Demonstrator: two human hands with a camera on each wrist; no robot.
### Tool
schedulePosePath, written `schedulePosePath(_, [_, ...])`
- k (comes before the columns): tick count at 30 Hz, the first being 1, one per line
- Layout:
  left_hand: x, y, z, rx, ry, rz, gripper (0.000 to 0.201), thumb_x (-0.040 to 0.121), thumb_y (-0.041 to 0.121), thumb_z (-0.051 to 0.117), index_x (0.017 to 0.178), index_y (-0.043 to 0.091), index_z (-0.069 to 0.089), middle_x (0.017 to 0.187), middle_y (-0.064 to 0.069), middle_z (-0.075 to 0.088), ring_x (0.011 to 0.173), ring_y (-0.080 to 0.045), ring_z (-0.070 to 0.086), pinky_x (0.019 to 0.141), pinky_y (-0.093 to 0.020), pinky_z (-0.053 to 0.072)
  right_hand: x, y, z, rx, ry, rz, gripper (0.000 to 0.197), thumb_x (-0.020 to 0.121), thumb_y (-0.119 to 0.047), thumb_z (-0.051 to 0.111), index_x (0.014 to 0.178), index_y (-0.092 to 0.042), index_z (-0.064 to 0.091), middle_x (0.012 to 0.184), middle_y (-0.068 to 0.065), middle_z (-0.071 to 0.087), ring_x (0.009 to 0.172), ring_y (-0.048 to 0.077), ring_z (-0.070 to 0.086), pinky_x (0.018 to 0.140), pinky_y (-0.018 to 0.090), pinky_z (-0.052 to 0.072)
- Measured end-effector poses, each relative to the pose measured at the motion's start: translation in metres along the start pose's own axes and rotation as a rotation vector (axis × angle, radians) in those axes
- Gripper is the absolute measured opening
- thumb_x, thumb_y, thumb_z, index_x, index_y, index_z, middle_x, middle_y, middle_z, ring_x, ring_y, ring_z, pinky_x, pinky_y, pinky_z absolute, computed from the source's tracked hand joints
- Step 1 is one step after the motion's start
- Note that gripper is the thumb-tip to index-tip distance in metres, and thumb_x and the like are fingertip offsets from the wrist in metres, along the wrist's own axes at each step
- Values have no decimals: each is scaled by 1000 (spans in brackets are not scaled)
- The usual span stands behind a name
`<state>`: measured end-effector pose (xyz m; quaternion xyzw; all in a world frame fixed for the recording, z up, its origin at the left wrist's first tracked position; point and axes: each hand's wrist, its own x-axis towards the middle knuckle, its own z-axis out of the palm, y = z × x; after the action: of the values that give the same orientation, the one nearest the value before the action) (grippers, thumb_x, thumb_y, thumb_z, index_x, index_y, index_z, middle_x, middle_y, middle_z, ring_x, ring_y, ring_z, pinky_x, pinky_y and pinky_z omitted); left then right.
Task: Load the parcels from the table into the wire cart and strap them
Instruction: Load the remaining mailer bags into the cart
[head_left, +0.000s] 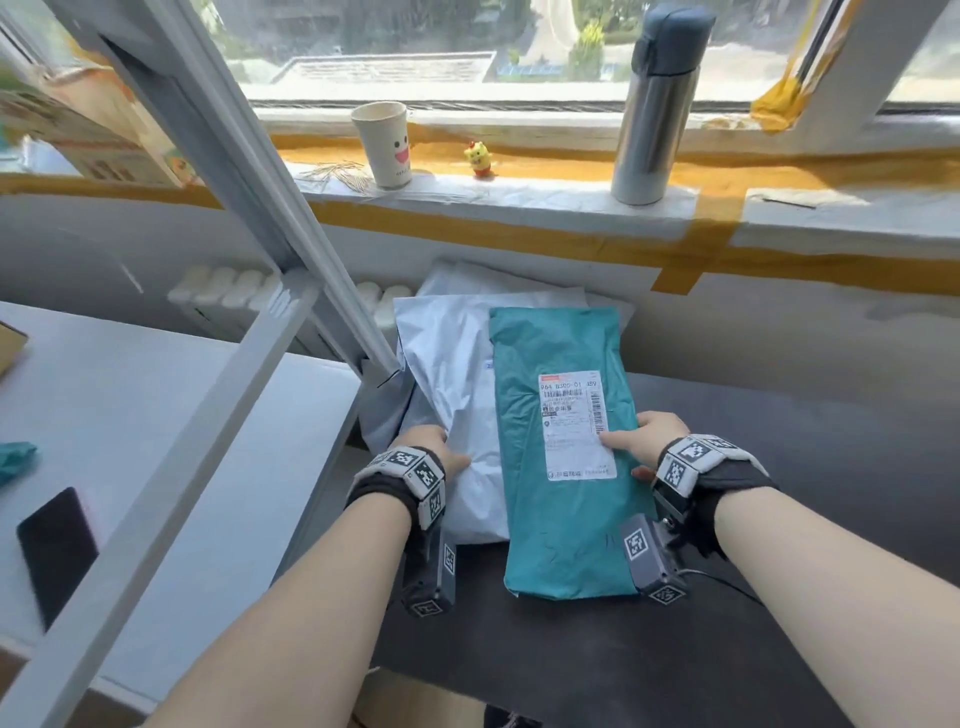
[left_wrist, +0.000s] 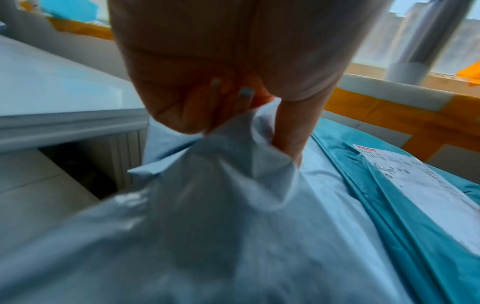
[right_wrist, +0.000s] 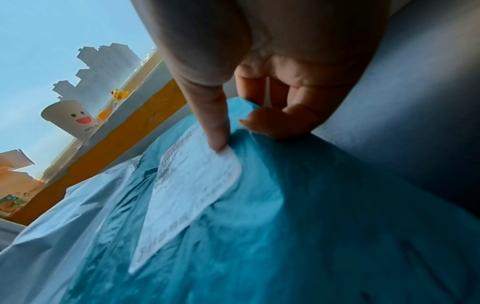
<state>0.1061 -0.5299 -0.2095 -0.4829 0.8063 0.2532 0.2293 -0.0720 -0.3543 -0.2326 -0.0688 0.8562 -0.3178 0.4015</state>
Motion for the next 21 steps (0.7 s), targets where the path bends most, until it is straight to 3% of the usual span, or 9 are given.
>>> schedulePosePath(3, [-9,-3,-6,-35,33,47,28,91,30,56,110,10,60,109,-7,63,98,-22,63,79,-26,48,-11,-2,-3,-108,106,5,31,83,-23,69,104,0,66,103,14,69,90,30,65,86,40,54])
schedulePosePath(6, [-22,-4,-9,-190,98,73,16,94,24,50,95,10,59,83,-6,65,67,-20,65,51,-22,44,-26,1,-12,-119,175,2,36,84,-29,68,107,-1,65,107,15,67,93,31,63,87,37,49])
schedulePosePath(9, [-38,0,-10,-298,155,127,14,96,19,49,94,10,59,76,-7,63,55,-18,60,45,-22,45,-43,8,-21,-67,243,-9,36,84,-31,68,106,-1,65,108,15,67,98,32,64,87,37,49])
schedulePosePath(12, [-56,7,-9,-285,180,233,13,97,14,44,96,13,57,67,0,55,50,-10,51,37,-16,37,-64,25,-29,1,328,14,40,84,-32,68,110,-2,64,111,15,66,100,33,63,90,38,50])
schedulePosePath(14, [-66,15,-6,-193,206,321,12,96,15,44,99,16,56,68,2,53,52,-7,48,40,-15,33,-79,40,-33,58,383,28,39,84,-33,68,107,-2,63,110,16,67,97,34,64,89,41,51])
schedulePosePath(16, [-76,26,0,-131,205,403,13,95,14,45,102,15,56,74,-1,57,58,-13,51,50,-19,39,-94,59,-41,111,445,45,39,85,-34,66,106,-1,63,109,16,66,92,33,63,87,39,51])
schedulePosePath(19, [-93,47,10,-85,202,496,23,93,13,46,113,11,56,102,-13,66,87,-29,62,76,-31,50,-121,88,-59,144,536,80,43,89,-35,62,109,3,62,113,19,64,88,32,56,78,33,43])
schedulePosePath(21, [-105,65,16,-50,213,559,26,93,15,46,116,8,55,112,-18,64,102,-33,61,86,-35,49,-136,106,-76,175,586,98,51,89,-39,61,114,6,60,118,21,62,93,34,57,78,33,41])
